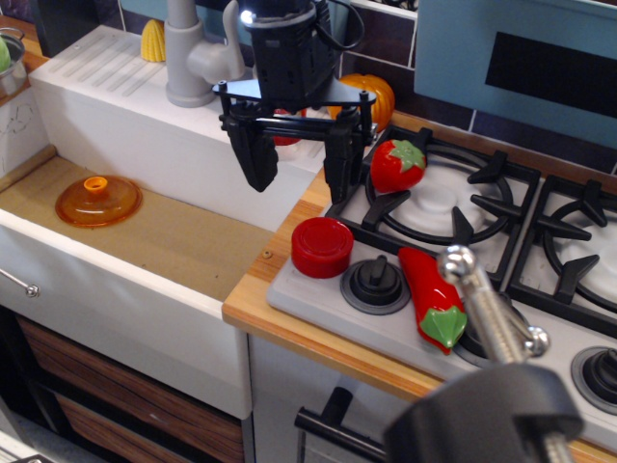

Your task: Put cap on container

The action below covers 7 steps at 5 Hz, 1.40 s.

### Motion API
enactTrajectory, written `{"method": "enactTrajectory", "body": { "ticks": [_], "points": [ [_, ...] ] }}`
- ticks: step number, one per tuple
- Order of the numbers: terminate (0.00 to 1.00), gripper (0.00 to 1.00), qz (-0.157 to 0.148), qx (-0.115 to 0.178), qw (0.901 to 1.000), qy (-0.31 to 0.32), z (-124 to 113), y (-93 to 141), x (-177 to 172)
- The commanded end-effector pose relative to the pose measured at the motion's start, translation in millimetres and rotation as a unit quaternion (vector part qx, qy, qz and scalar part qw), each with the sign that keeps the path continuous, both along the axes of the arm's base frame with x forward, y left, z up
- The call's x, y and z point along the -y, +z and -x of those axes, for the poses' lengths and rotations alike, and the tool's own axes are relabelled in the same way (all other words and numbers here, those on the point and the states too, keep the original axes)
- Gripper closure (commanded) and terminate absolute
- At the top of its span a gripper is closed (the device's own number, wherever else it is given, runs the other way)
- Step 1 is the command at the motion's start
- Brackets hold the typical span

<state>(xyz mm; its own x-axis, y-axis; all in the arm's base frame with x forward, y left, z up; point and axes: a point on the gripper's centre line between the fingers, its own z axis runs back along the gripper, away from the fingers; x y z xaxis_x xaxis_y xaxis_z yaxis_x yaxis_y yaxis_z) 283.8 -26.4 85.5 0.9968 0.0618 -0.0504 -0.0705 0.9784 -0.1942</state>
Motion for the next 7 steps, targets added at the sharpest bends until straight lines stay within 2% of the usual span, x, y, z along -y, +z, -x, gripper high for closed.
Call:
{"method": "enactTrajectory", "body": {
  "ticks": [1, 3, 4, 7],
  "points": [
    [0.00, 0.00, 0.000, 0.000, 1.0000, 0.000, 0, 0, 0],
    [0.00, 0.00, 0.015, 0.036, 0.9992, 0.000, -9, -27, 13],
    [0.00, 0.00, 0.012, 0.042, 0.9990, -0.003, -13, -34, 16],
    [0.00, 0.00, -0.031, 0.088, 0.9956, 0.011, -13, -63, 25]
  ]
}}
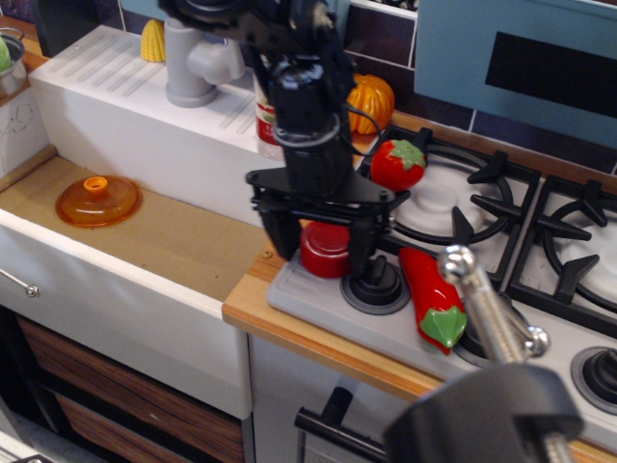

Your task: Put cap on container

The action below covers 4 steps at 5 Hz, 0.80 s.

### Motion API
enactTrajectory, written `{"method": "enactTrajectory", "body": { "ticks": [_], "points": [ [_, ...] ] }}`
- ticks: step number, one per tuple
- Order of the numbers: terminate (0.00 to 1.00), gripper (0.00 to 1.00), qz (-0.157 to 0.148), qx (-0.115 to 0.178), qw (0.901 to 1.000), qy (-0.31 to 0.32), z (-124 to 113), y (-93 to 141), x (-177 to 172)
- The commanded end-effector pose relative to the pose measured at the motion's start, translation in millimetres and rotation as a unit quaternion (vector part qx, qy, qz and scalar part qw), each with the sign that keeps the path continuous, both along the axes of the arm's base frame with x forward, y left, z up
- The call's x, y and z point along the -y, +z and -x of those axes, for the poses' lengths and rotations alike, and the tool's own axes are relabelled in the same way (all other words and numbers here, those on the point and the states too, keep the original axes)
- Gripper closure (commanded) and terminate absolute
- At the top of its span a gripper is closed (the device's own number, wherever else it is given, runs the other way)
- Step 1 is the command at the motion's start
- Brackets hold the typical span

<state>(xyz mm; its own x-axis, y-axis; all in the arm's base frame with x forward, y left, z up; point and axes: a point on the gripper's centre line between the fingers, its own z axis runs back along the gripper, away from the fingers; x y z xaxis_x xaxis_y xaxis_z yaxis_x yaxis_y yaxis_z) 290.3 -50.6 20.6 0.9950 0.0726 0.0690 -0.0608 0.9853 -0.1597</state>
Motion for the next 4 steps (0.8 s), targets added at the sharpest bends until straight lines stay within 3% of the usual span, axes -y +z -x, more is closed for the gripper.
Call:
{"method": "enactTrajectory", "body": {
  "ticks": [1, 2, 3, 4],
  "points": [
    [0.00, 0.00, -0.015, 0.047, 0.9987, 0.013, -7, -2, 4],
    [0.00, 1.00, -0.027, 0.047, 0.9980, 0.033, -6, 7, 12],
    [0.00, 1.00, -0.021, 0.039, 0.9984, 0.036, -12, 34, 5],
    [0.00, 1.00, -0.023, 0.014, 0.9986, 0.046, -35, 76, -6]
  ]
}}
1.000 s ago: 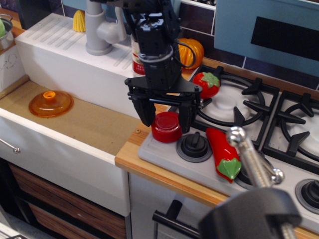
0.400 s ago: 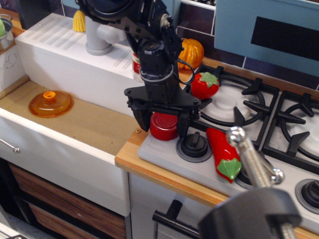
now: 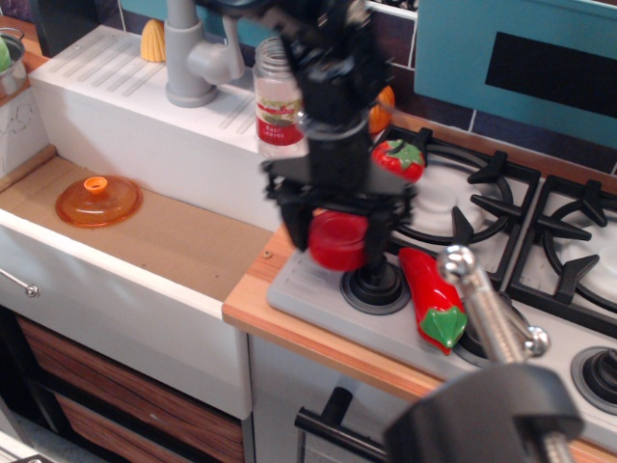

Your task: Put cap on container

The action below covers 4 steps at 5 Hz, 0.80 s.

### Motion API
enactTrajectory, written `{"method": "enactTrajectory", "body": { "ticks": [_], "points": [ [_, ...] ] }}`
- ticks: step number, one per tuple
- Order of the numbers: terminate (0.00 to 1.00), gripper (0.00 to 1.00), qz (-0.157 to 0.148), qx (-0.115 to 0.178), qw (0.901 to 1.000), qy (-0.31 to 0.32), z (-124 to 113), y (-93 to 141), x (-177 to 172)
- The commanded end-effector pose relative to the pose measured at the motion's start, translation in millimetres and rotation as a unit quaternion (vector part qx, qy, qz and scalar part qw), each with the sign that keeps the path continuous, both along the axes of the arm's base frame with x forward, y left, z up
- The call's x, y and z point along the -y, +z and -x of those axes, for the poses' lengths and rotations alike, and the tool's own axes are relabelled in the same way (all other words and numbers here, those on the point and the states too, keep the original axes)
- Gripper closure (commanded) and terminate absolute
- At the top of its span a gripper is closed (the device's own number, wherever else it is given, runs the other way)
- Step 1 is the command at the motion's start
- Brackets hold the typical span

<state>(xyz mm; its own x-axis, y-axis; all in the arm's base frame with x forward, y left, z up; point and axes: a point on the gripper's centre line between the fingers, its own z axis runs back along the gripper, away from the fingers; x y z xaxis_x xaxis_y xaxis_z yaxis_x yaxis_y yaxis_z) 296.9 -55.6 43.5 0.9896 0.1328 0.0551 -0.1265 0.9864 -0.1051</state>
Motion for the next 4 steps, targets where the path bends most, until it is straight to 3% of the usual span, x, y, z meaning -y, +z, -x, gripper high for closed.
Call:
{"method": "enactTrajectory", "body": {
  "ticks": [1, 2, 4],
  "points": [
    [0.00, 1.00, 0.008, 0.028, 0.9990, 0.033, -50, 75, -20],
    [0.00, 1.00, 0.005, 0.049, 0.9980, 0.041, -73, 82, -35],
    [0.00, 1.00, 0.012, 0.042, 0.9982, 0.040, -106, 98, -64]
  ]
}}
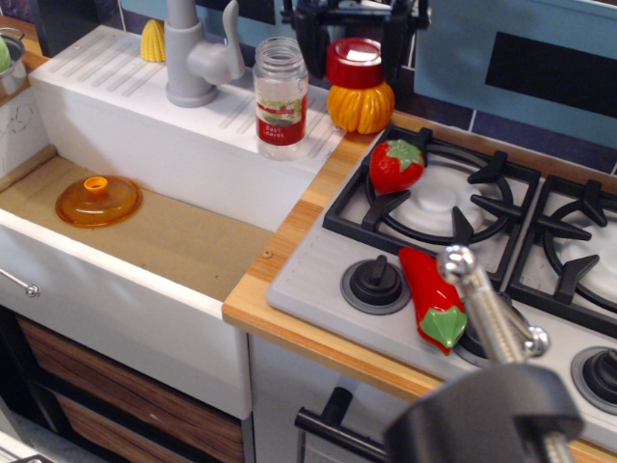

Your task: Put cap on container

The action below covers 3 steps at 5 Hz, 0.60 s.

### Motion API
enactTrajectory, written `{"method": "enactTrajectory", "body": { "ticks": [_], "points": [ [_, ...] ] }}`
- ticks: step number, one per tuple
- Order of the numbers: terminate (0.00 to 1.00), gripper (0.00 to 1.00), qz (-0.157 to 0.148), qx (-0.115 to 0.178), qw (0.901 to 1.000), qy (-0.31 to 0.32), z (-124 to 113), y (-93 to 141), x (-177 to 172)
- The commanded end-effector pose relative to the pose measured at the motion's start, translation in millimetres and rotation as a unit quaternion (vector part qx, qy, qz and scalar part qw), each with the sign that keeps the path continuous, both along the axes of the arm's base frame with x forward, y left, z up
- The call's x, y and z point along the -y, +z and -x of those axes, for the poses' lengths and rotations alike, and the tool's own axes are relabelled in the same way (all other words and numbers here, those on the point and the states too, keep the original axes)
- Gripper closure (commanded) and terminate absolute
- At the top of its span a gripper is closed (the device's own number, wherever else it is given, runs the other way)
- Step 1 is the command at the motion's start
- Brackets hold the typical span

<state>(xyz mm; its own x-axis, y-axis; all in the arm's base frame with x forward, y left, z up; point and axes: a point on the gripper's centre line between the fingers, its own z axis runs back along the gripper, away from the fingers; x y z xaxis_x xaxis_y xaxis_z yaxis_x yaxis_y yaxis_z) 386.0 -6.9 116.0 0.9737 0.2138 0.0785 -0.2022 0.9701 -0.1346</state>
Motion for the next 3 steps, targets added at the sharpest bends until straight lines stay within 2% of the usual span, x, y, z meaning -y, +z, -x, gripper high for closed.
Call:
{"method": "enactTrajectory", "body": {
  "ticks": [1, 2, 3],
  "points": [
    [0.00, 1.00, -0.010, 0.020, 0.9995, -0.020, -22, 26, -23],
    [0.00, 1.00, -0.037, 0.011, 0.9980, -0.049, -18, 18, -37],
    [0.00, 1.00, -0.033, 0.002, 0.9967, -0.074, -14, 24, -50]
  ]
}}
